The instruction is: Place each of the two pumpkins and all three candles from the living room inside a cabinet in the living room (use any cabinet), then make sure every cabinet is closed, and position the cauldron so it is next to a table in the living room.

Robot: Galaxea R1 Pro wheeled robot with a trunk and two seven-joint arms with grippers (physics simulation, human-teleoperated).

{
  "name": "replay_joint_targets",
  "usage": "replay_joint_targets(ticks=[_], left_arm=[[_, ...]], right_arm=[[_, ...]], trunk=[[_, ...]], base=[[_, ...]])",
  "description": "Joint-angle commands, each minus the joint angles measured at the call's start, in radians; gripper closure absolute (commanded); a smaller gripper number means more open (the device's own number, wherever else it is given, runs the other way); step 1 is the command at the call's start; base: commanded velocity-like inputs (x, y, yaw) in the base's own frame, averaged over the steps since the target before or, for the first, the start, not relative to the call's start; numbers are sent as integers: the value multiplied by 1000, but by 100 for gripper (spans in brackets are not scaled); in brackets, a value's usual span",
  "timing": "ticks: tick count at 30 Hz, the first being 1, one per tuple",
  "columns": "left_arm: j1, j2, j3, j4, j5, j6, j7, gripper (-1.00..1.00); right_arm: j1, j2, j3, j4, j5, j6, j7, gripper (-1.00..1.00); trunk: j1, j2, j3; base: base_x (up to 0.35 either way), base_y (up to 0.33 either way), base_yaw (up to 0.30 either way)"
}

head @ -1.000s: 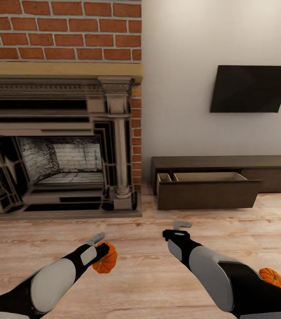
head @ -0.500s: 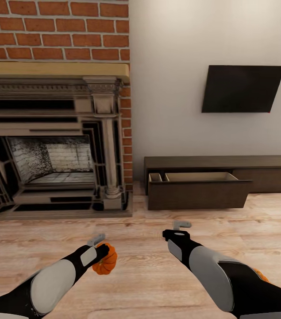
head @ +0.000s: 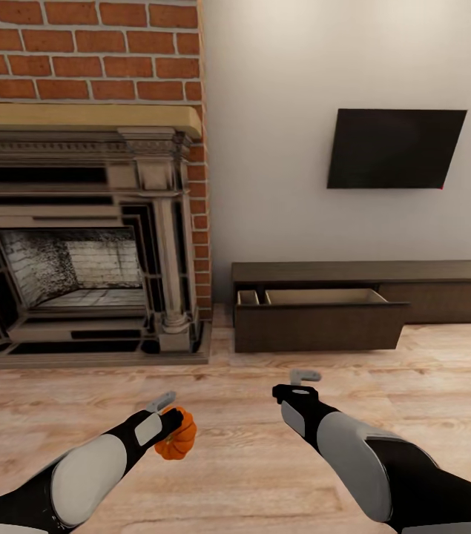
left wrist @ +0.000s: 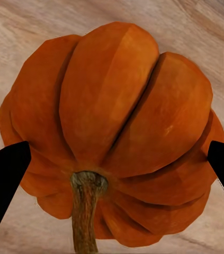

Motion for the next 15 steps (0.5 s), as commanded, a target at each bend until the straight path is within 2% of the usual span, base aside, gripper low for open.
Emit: replay_joint_targets(ticks=[1,15], left_arm=[[-1,-1,3,-3,-2,6,4,100],[-1,-1,3,-3,-2,6,4,100]], right_arm=[[-1,0,-7,2,7,1,-3,-100],[-1,0,-7,2,7,1,-3,-100]], trunk=[[0,0,-1],[0,0,-1]], base=[[143,-185,0],[189,-184,0]])
